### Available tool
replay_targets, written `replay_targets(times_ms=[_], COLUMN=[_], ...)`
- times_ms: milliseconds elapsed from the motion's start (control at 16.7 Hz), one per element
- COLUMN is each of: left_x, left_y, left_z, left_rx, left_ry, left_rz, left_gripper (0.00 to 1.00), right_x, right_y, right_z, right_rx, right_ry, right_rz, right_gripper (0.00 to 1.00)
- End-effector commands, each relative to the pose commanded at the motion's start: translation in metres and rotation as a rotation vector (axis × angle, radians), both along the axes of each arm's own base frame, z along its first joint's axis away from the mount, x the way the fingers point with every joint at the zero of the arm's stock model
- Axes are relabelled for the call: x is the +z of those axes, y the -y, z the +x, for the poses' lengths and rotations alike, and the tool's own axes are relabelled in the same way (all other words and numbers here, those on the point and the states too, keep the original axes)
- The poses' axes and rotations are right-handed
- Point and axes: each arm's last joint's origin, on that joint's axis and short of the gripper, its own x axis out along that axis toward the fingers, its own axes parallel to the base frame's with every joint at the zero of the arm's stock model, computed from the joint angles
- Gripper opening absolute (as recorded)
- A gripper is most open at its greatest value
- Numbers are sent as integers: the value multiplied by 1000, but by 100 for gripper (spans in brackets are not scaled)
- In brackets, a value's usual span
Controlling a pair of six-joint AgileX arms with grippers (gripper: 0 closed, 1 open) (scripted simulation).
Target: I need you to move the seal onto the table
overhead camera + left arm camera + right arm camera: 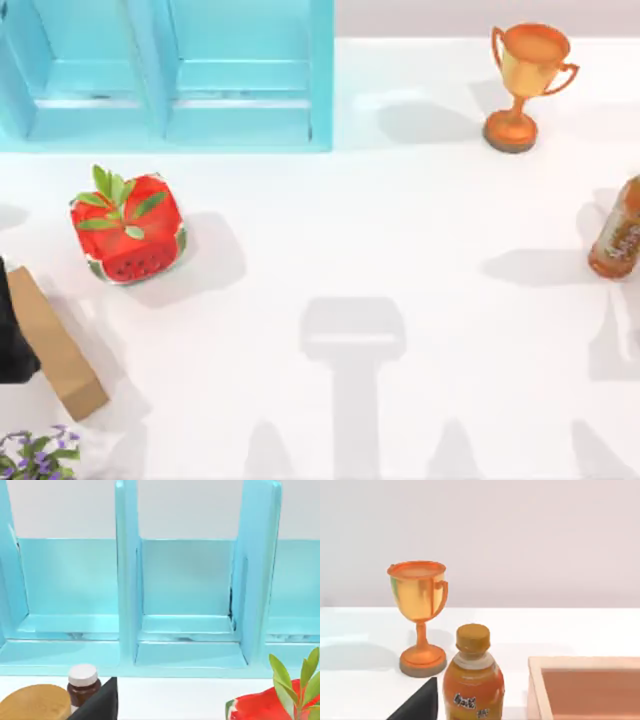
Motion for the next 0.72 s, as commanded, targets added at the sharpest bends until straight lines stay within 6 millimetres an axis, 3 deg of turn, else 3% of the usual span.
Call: replay_targets(times_ms=[180, 360, 540, 720], left_x=[0, 0, 0, 0], left_y=[0, 0, 0, 0], left_z=[0, 0, 0, 0], left_rx=[0, 0, 0, 0], left_ry=[0, 0, 0, 0], left_rz=[0, 0, 0, 0], left_gripper=[100, 100, 100, 100], right_x=[2, 18, 47, 73], right_y=[1, 4, 11, 24], right_z=[0, 1, 8, 31], right_rx=[-5, -39, -87, -124], right_ry=[-11, -100, -275, -548], right_rz=[-5, -41, -94, -133], right_gripper=[100, 100, 100, 100])
